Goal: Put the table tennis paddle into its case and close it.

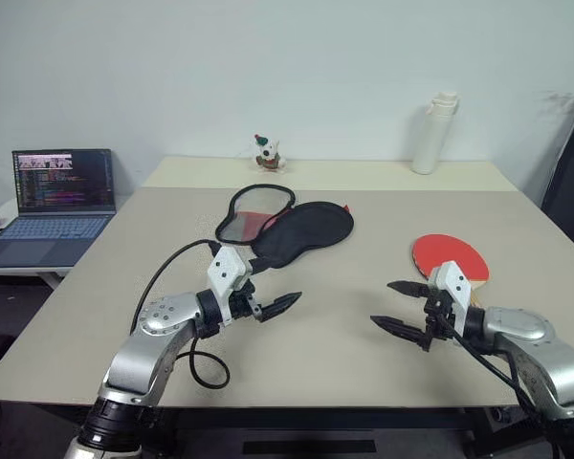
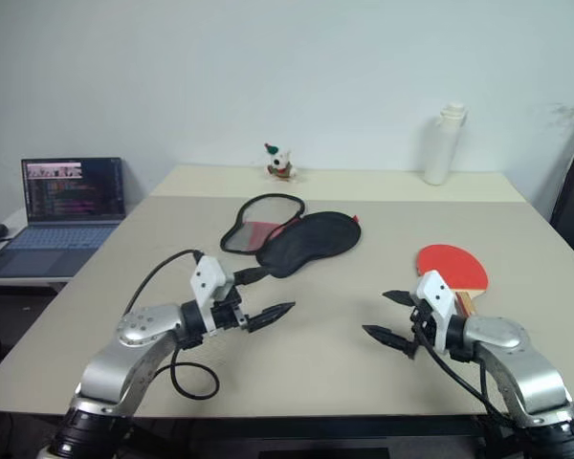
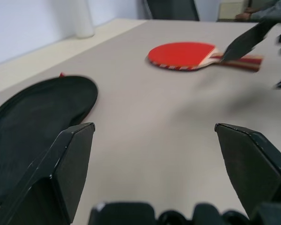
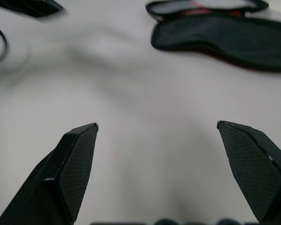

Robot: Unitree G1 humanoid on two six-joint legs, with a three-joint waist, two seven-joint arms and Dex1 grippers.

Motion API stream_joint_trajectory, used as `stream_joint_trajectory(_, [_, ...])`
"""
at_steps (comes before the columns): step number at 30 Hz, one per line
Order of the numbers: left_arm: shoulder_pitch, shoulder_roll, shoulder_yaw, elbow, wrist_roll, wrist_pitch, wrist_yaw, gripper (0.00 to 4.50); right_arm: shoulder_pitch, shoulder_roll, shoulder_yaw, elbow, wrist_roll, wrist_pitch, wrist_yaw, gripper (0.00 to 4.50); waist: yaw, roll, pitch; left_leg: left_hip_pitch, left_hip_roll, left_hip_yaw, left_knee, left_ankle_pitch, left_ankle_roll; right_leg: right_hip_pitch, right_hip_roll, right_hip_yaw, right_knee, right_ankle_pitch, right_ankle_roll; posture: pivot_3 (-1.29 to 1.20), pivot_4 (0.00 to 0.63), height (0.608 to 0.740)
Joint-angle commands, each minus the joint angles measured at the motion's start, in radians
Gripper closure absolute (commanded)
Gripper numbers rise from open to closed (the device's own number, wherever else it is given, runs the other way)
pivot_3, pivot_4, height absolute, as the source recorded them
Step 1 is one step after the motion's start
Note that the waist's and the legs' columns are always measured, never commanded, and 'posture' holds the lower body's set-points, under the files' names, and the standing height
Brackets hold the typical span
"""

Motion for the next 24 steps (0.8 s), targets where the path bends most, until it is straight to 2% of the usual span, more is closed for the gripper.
stream_joint_trajectory(1, [-0.041, 0.003, 0.026, 0.048, 0.015, -0.062, -0.012, 0.0, 0.0, -0.025, -0.038, -0.028, 0.014, 0.009, -0.002, 0.03, 0.001, 0.0, 0.0, 0.0, 0.0, 0.0, 0.0, 0.0, 0.0, 0.0, 0.0, 0.0, 0.0, 0.0, 0.0, 0.0, 0.15, 0.74])
stream_joint_trajectory(8, [-0.148, 0.011, 0.041, 0.276, 0.025, -0.135, -0.056, 0.0, -0.038, -0.011, -0.03, -0.081, 0.038, 0.054, -0.054, 0.03, 0.0, 0.0, 0.0, 0.0, -0.001, 0.001, 0.001, 0.0, 0.0, 0.0, 0.0, 0.0, 0.0, 0.0, 0.0, 0.0, 0.15, 0.74])
stream_joint_trajectory(15, [-0.318, 0.018, 0.025, 0.652, 0.116, -0.282, -0.113, 0.0, -0.162, 0.067, 0.007, -0.12, 0.074, 0.087, -0.111, 0.03, -0.001, 0.0, 0.0, 0.0, -0.001, 0.001, 0.001, 0.0, 0.0, 0.0, 0.0, 0.0, 0.0, 0.0, 0.001, 0.0, 0.15, 0.74])
stream_joint_trajectory(18, [-0.402, -0.002, 0.011, 0.828, 0.177, -0.361, -0.086, 0.0, -0.175, 0.089, 0.009, -0.134, 0.075, 0.101, -0.133, 0.03, 0.0, 0.0, 0.0, -0.001, -0.001, 0.001, 0.001, 0.0, 0.0, 0.0, 0.0, -0.001, 0.0, 0.0, 0.001, 0.0, 0.15, 0.74])
stream_joint_trajectory(20, [-0.455, -0.009, -0.006, 0.929, 0.199, -0.412, -0.14, 0.0, -0.177, 0.086, 0.009, -0.166, 0.085, 0.118, -0.137, 0.03, 0.001, 0.0, 0.0, -0.001, -0.001, 0.001, 0.001, 0.0, 0.0, 0.0, 0.0, -0.001, 0.0, 0.0, 0.001, 0.0, 0.15, 0.74])
stream_joint_trajectory(24, [-0.618, -0.076, -0.05, 1.203, 0.29, -0.495, -0.131, 0.0, -0.155, 0.07, -0.021, -0.182, 0.093, 0.115, -0.135, 0.03, 0.013, -0.001, 0.0, -0.002, -0.003, 0.002, 0.001, 0.0, 0.0, 0.0, -0.001, -0.002, -0.001, 0.001, 0.001, 0.0, 0.15, 0.74])
